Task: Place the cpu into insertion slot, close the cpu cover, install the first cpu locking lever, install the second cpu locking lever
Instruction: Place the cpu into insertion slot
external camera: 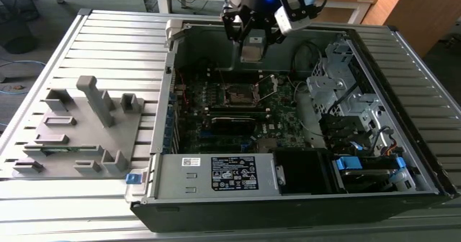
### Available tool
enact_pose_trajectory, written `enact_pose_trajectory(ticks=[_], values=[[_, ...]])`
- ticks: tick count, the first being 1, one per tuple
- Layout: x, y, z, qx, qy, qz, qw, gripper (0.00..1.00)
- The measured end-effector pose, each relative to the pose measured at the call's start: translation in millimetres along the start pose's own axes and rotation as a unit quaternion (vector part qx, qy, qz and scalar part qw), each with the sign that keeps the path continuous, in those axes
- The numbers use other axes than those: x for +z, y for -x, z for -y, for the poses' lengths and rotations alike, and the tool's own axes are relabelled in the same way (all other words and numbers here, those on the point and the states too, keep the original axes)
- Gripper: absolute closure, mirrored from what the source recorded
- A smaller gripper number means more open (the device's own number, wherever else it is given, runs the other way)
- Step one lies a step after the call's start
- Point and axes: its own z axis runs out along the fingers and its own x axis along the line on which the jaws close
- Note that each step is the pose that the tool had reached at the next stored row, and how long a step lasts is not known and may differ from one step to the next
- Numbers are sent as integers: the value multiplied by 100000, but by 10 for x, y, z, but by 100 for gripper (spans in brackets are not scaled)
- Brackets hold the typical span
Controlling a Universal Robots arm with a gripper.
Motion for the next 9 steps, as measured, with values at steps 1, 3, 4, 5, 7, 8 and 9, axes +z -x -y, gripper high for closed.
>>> enact_pose_trajectory(ticks=[1, 3, 4, 5, 7, 8, 9], values=[[11, 0, 1, 2, -3, 2, 100000, 46], [34, 0, 3, 2, -3, 11, 100000, 46], [46, 0, 4, -1, -9, 13, 100000, 46], [58, 0, 5, -2, -11, 17, 100000, 46], [83, -1, 7, -2, -3, 27, 100000, 46], [97, -2, 9, 0, 0, 34, 100000, 46], [109, -4, 10, 6, 1, 39, 100000, 46]])
